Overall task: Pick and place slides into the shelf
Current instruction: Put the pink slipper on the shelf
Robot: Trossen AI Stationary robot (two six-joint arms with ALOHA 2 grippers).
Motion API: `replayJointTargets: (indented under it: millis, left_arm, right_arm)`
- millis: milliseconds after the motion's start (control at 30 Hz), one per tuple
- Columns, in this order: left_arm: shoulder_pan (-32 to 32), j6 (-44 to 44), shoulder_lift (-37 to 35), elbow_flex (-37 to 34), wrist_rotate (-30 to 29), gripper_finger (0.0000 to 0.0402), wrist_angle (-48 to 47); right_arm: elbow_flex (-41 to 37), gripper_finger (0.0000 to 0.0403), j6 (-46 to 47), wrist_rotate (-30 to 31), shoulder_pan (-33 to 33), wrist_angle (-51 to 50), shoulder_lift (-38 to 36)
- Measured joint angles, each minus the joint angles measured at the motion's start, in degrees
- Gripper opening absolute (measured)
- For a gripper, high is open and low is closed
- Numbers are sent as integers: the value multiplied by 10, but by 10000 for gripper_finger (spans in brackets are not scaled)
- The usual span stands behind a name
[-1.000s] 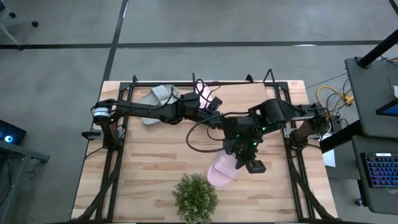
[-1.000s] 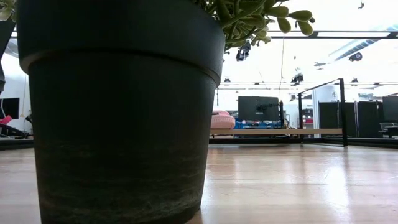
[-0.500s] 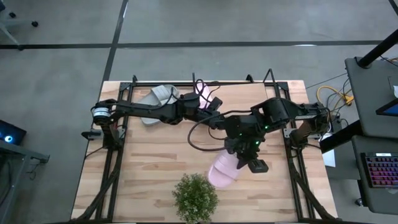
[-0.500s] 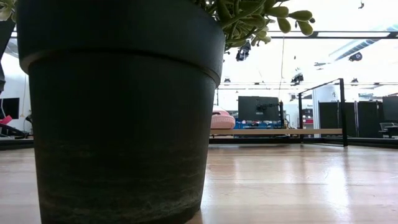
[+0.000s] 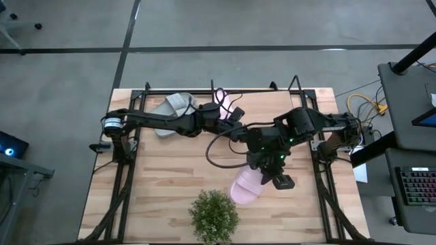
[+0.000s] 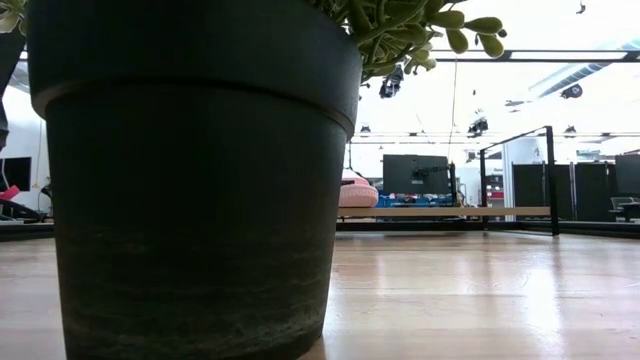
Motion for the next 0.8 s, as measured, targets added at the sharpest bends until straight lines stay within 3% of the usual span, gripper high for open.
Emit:
replayJointTargets:
  millis: [800]
  left_arm:
    - [0, -4, 14, 3, 7, 226, 33]
  right_arm:
    - [0, 8, 2, -4, -5, -6, 3]
